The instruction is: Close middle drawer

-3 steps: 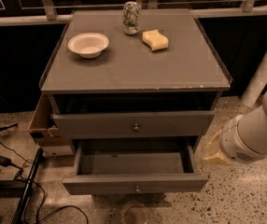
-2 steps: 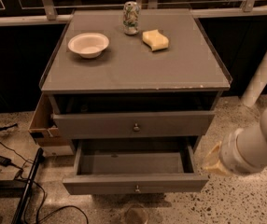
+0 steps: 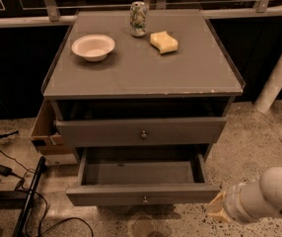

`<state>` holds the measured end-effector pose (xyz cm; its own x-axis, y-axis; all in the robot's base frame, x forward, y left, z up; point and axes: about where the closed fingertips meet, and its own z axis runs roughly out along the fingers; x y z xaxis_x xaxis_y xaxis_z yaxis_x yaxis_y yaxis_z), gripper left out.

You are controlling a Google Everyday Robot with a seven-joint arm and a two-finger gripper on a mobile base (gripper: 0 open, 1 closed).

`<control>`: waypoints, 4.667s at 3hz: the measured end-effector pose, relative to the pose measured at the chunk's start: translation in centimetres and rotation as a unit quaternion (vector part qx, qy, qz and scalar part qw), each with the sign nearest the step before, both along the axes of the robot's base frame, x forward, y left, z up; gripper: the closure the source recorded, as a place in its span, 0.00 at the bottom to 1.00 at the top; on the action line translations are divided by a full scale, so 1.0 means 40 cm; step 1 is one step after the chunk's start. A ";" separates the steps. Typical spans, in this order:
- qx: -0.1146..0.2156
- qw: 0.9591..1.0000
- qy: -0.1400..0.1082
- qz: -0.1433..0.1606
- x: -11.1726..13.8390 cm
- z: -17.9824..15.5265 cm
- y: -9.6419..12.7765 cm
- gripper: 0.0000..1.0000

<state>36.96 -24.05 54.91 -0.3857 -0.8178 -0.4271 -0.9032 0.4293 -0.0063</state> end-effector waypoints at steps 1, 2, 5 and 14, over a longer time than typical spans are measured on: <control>0.045 0.998 0.042 0.000 -0.041 -0.178 0.015 1.00; 0.067 0.995 0.069 0.001 -0.075 -0.254 0.043 1.00; 0.078 0.997 -0.021 0.023 -0.035 -0.331 0.091 1.00; 0.041 0.938 -0.345 0.026 0.340 -0.465 0.183 1.00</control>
Offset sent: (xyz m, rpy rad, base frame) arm -0.0132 0.0047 -0.0589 0.0740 0.0674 -0.0002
